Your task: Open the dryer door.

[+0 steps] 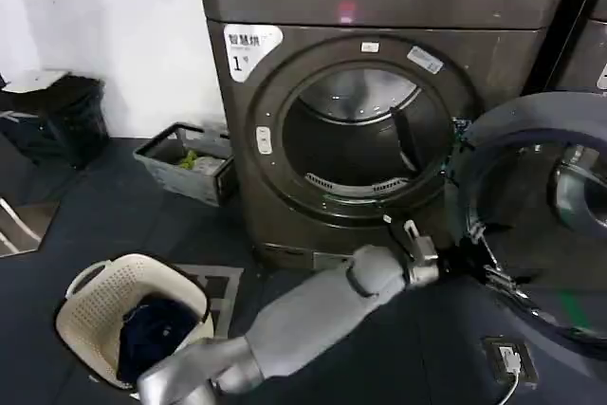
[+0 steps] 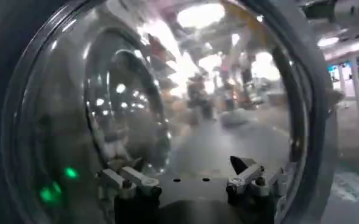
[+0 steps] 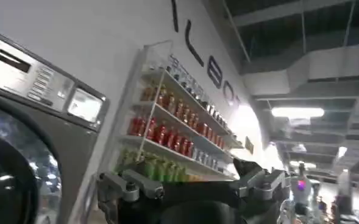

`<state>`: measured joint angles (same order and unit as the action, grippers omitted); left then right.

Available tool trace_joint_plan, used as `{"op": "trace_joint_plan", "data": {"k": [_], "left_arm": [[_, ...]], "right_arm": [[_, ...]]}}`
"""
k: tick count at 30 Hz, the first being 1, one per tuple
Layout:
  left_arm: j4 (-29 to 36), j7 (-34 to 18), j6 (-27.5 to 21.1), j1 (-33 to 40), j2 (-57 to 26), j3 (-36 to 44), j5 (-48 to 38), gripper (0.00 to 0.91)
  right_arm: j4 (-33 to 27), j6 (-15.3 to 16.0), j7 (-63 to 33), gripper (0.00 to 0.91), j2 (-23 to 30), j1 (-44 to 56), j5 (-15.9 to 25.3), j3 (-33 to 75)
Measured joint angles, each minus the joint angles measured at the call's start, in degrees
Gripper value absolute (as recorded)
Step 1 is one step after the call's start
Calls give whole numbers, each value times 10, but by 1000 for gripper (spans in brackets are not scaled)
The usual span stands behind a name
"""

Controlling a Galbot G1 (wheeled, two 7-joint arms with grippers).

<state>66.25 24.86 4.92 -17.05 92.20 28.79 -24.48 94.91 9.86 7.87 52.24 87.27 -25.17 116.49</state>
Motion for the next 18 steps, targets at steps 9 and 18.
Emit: {"op": "trace_joint_plan", "data": {"k": [9,18], "left_arm": [[-45,-7,7,14,0,-5,9,907],[-30,1,2,3,0,0,9,907]], "right_arm": [[-2,1,1,907,2,28,-3,37],[-3,-1,3,907,0,27,-3,38]]}}
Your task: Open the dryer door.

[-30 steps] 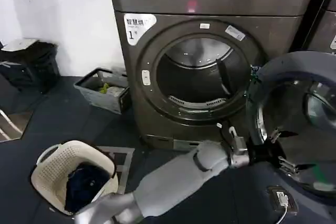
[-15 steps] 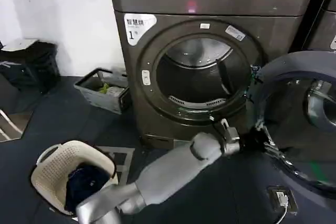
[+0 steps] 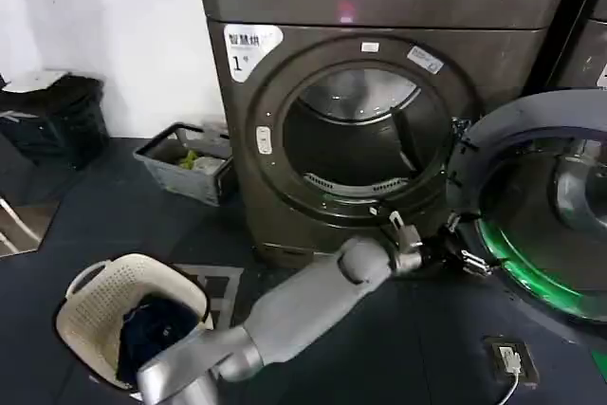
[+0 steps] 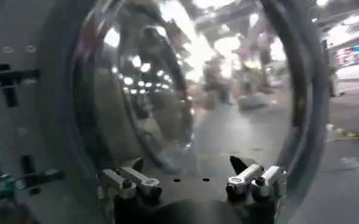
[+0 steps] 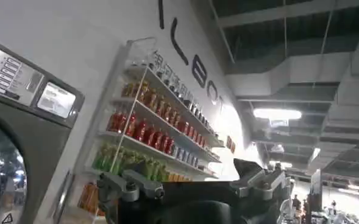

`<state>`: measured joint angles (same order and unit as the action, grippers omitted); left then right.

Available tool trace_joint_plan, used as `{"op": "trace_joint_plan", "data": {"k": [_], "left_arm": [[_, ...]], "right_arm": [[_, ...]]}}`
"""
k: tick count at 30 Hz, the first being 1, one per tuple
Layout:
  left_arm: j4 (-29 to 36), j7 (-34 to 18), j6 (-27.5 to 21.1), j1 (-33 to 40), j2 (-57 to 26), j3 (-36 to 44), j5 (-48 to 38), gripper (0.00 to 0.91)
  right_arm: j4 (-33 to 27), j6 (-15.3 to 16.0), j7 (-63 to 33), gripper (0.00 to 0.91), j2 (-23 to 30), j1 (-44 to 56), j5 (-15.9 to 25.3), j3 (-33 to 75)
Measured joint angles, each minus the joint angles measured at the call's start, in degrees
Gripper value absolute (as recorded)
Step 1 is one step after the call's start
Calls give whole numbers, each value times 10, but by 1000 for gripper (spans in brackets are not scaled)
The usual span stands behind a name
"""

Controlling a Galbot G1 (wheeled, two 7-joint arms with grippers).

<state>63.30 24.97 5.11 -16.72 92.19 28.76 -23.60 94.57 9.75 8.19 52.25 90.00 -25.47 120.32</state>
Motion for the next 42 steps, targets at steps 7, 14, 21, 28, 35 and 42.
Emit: {"op": "trace_joint_plan", "data": {"k": [7,14,21,28,35,42], "left_arm": [[50,-3,65,-7,0,7,-39,907],[91,-11,128,-26,0,11,-91,907],[127,-17,152,-43,-36,20,-111,907],[188,-21,159,-62,-118,22,-128,907],[250,-33,160,-64,-212,26,-135,907],[326,-43,125,-65,-315,23,-132,907]], "right_arm": [[-1,0,0,907,-1,-4,1,-3],[4,0,0,907,-1,-2,2,-5],[6,0,1,907,-2,-2,2,-5],[7,-1,1,907,-5,-2,4,-1],[7,-2,1,907,-7,-1,7,7],[12,-3,0,907,-8,-9,31,2]]}}
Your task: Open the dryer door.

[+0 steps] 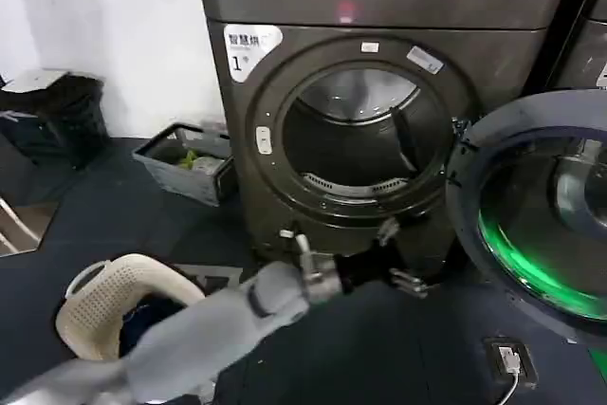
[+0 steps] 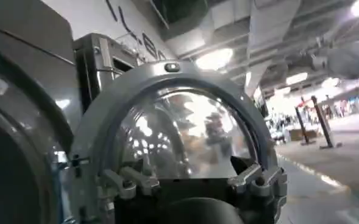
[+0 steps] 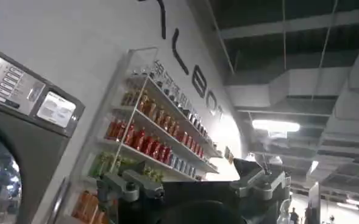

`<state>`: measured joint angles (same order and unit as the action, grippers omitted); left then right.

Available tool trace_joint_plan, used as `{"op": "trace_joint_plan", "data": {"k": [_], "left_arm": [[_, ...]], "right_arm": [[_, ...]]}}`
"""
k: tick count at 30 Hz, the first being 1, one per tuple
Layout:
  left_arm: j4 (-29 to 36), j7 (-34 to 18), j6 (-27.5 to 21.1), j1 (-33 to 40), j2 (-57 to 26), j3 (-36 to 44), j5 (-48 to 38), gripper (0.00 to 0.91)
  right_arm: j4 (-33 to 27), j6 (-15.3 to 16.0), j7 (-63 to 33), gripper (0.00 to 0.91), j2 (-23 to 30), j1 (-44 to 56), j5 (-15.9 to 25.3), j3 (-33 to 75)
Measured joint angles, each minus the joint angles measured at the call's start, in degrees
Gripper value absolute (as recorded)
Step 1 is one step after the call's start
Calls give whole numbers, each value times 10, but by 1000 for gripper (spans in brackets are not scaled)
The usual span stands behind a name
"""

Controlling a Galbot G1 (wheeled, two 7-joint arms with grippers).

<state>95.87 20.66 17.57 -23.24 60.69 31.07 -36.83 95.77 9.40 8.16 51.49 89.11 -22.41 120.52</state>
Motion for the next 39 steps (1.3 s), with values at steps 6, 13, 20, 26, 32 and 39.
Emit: {"op": "trace_joint_plan", "data": {"k": [6,13,20,26,32,39], "left_arm": [[48,-28,-24,-5,-101,7,-12,907],[108,-65,-106,-23,-233,6,17,907],[137,-72,-144,-79,-369,-24,84,907],[137,-35,-175,-165,-459,-103,112,907],[122,-20,-205,-201,-534,-143,118,907],[72,-3,-192,-220,-585,-147,159,907]], "right_arm": [[5,1,-7,907,-2,0,9,8],[7,1,-7,907,-4,7,9,24],[7,3,-8,907,-4,9,12,28],[11,3,-7,907,-5,6,24,34],[12,2,-7,907,-3,11,27,46],[8,2,-7,907,-8,12,26,55]]}}
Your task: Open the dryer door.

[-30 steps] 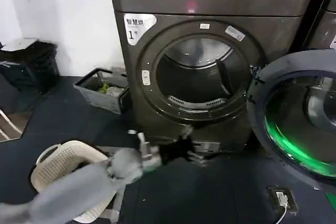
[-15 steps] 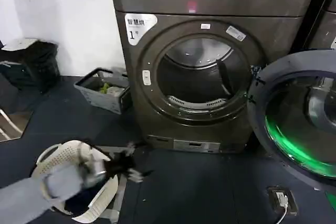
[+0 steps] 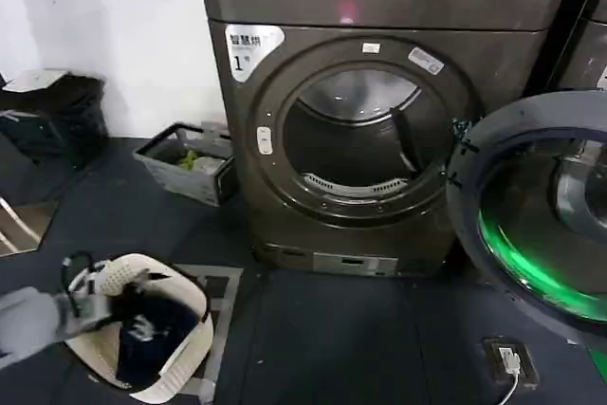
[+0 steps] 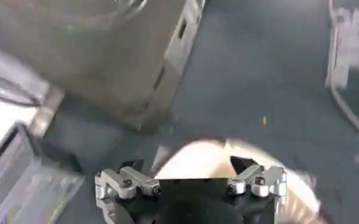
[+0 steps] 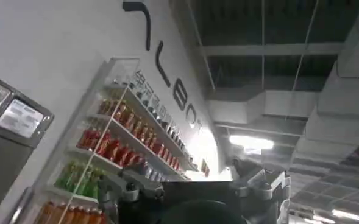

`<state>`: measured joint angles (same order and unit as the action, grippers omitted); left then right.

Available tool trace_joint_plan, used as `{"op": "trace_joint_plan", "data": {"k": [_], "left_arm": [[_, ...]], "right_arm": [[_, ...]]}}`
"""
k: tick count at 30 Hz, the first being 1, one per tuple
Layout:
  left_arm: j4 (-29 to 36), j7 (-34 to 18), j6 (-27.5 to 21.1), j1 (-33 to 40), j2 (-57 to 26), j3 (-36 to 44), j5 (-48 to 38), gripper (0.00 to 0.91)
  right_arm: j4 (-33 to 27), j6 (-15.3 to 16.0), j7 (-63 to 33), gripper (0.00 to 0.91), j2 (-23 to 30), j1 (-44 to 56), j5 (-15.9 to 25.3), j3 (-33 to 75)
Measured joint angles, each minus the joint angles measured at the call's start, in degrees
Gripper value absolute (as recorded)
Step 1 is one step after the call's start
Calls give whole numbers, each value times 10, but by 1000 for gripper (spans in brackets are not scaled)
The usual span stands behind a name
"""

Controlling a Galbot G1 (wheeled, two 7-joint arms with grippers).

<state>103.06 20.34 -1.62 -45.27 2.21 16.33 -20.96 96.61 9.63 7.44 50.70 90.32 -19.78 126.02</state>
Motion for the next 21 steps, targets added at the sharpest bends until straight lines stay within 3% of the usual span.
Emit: {"op": "trace_joint_plan", "data": {"k": [12,15,21], "left_arm": [[-73,20,-2,-7,-24,0,31,907],[-83,22,-2,-8,-27,1,32,907],[-90,29,-8,-8,-27,1,35,907]], "right_arm": [[-1,-2,-3,907,2,-7,9,2],[-8,-11,-4,907,1,-6,37,11],[-10,-13,-5,907,1,-5,39,18]]}}
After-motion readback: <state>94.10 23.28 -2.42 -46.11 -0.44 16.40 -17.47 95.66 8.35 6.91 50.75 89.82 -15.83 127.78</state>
